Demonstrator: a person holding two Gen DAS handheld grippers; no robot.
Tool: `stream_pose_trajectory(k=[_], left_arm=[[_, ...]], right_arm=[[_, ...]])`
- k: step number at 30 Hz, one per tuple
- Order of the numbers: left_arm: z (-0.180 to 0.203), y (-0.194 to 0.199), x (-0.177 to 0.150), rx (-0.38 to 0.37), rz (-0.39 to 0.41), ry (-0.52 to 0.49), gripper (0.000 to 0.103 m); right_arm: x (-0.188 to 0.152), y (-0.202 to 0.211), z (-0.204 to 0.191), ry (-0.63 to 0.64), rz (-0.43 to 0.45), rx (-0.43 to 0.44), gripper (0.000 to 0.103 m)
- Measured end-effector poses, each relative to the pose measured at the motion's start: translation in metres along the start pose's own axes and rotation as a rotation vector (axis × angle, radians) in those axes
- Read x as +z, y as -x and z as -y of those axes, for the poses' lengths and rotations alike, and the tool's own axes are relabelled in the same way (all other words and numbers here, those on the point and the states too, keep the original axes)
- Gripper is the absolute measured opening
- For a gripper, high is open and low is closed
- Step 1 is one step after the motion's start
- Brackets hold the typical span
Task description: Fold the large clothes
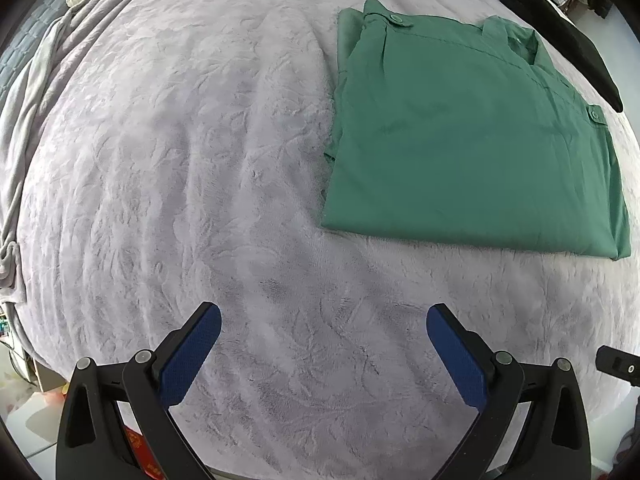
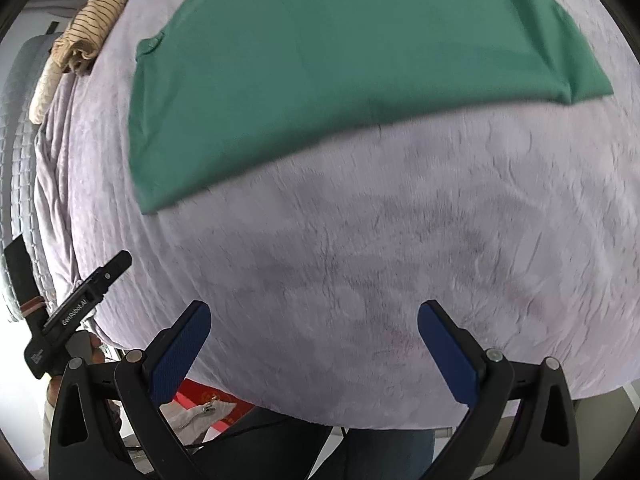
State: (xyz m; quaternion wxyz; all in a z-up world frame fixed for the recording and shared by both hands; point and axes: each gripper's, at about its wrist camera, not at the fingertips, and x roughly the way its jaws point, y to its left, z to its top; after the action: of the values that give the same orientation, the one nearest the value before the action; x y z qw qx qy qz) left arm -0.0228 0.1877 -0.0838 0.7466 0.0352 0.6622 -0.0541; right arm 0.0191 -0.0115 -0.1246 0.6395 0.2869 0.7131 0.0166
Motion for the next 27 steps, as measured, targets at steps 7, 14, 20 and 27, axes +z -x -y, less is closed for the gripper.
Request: stream_pose_trajectory(k=[7,14,20,27], left_arm=[[0.0,-0.005,0.0,-0.015,-0.007,-0.001,0.103],[-0.005,-0.011,0.001,-0.023,-0.01,-0.007,0.103],[-0.015,-0.022,0.005,-0.021,-0.022,0.003,0.103],[-0.02,-0.035,0.011,-0.023,-0.028,-0.001,0.103]], right_arm=[[-0.002,-0.001,0.004,-0.021,-0.017,-0.005,0.103],[-0.004,-0.008,0.004,-0.035,-0.041,0.007,0.103],[-0.004,-0.019,0.001,-0.05,-0.058,0.031,0.103],[0.002,-0.03,-0.008,-0.052,-0.05,0.071,0.103]])
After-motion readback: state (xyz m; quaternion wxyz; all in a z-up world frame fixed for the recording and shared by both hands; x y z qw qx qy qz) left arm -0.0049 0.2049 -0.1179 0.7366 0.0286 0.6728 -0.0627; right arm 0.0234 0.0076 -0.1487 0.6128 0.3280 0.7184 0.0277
